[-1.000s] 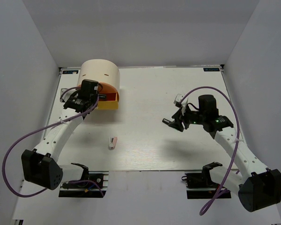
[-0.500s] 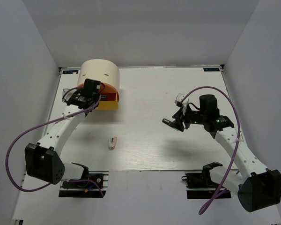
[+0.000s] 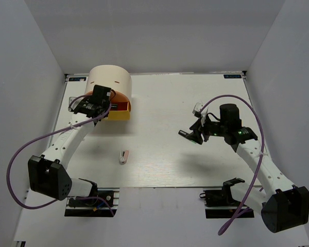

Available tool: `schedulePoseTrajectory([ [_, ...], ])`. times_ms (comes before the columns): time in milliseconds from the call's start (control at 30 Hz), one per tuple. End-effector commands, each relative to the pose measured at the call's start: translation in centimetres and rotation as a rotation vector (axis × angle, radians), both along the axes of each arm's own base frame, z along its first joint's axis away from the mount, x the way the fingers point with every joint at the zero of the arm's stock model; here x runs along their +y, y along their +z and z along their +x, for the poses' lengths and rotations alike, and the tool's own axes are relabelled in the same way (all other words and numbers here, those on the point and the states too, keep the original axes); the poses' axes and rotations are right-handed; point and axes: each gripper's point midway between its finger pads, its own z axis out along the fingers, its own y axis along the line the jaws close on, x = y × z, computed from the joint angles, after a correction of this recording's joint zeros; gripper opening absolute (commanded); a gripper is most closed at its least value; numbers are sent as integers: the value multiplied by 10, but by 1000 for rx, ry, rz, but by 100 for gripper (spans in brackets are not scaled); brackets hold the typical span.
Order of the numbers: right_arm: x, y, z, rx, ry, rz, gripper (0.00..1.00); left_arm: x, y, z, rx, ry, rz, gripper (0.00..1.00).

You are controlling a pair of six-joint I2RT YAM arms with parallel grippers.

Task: Sort the stationery into containers
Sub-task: Place the pen in the storage box.

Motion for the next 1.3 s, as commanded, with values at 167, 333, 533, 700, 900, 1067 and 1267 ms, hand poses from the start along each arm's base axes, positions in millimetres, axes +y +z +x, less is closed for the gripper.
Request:
schedulePoseTrajectory([
  [167,-1,-1,-7,3,21,12,55,7,30,8,-72,45,-1,37],
  [333,0,-2,-7,7,24,11,55,6,31,10,-72,45,-1,41],
  [533,0,-2,-7,6,27,15,55,6,27,9,-63,45,2,43],
  [700,-2,-4,-6,11,21,11,55,7,23,8,-55,45,5,45],
  [900,0,-4,-8,17,33,17,55,2,19,6,-44,29,1,52],
  [1067,0,-4,-9,15,35,17,55,1,15,4,-42,29,-11,52],
  [1267,0,-6,-8,19,34,16,55,-1,12,4,-39,23,-17,52],
])
